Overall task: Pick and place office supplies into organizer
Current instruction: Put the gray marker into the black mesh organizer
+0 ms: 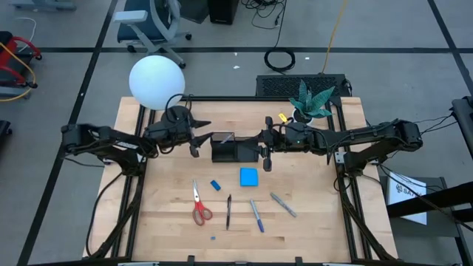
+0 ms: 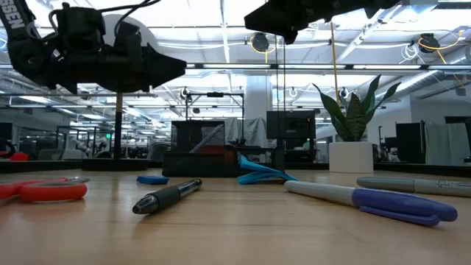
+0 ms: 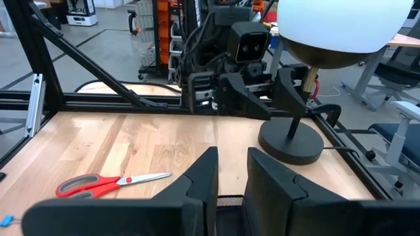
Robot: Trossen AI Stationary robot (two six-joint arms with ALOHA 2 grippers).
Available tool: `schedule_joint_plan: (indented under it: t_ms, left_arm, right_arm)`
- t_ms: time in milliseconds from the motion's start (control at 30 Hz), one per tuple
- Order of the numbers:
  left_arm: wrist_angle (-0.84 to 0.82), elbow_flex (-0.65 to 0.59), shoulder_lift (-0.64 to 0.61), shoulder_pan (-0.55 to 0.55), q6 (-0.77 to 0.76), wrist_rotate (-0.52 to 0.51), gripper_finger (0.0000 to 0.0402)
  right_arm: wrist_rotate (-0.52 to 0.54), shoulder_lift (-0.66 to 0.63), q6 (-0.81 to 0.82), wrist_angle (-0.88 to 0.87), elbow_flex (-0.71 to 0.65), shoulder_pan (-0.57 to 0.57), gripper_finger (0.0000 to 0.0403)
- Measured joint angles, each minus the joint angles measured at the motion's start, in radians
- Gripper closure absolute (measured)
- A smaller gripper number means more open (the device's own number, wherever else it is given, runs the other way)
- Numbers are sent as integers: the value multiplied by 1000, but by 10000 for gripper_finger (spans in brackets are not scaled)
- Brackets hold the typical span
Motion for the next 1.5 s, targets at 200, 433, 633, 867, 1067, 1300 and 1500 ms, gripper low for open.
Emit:
schedule_joint_plan:
  t_ms: [200,433,633,867,1067,1300,1500]
  left_arm:
    - [-284,91,-95,-26,7,0,174]
    - [-513,187,-196,-82,8,-67,174]
    - [-539,197,-305,-194,48,-267,174]
    - [-581,197,-412,-360,83,-690,174]
    - [-590,198,-452,-459,124,-1121,174]
    - [-615,293,-460,-501,222,-1242,174]
    - [-844,427,-425,-507,169,-1258,174]
  right_arm:
    - [-1,0,0,-5,0,0,330]
    - [-1,0,0,-12,0,0,330]
    - [-1,0,-11,-14,0,6,330]
    - [27,0,-23,-13,0,39,330]
    - [166,-26,-42,-42,0,76,330]
    - [267,-62,-19,-84,0,100,330]
    - [274,-65,3,-103,0,100,330]
